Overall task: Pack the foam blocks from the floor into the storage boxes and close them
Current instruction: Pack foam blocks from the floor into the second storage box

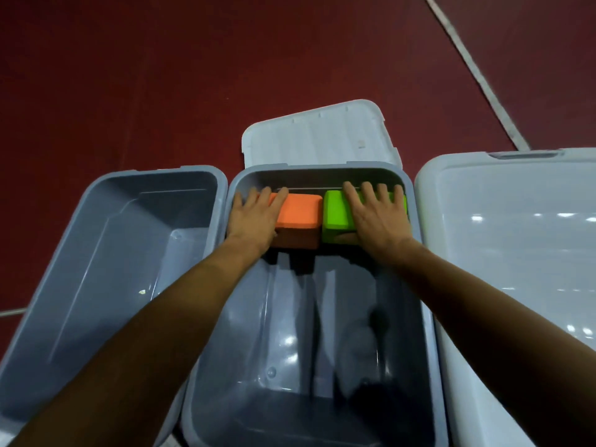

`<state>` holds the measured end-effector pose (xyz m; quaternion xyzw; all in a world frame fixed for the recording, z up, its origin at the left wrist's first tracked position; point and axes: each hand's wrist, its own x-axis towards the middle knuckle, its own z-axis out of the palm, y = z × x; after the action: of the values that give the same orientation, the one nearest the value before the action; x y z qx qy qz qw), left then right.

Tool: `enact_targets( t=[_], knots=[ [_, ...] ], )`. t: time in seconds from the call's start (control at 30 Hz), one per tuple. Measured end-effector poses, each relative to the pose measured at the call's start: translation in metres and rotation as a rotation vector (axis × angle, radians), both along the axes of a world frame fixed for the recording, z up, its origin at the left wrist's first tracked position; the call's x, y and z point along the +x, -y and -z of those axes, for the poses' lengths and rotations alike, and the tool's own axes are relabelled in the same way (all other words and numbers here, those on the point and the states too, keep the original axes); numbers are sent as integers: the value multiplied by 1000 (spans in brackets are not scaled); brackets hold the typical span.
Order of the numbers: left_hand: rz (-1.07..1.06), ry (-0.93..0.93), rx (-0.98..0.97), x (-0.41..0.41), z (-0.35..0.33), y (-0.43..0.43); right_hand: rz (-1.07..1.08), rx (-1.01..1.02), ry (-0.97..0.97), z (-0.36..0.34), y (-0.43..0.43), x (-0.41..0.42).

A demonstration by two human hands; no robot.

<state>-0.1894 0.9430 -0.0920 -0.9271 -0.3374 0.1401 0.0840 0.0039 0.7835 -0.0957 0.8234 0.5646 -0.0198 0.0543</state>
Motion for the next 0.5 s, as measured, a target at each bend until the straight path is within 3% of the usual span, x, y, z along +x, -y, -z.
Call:
enact_targets(
  t=[0.37,0.5],
  knots=[
    [40,-98,40,11,20,-22,12,-16,-28,16,-28,3],
    [40,1,35,-3,43,-24,4,-3,-42,26,-37,8]
  ],
)
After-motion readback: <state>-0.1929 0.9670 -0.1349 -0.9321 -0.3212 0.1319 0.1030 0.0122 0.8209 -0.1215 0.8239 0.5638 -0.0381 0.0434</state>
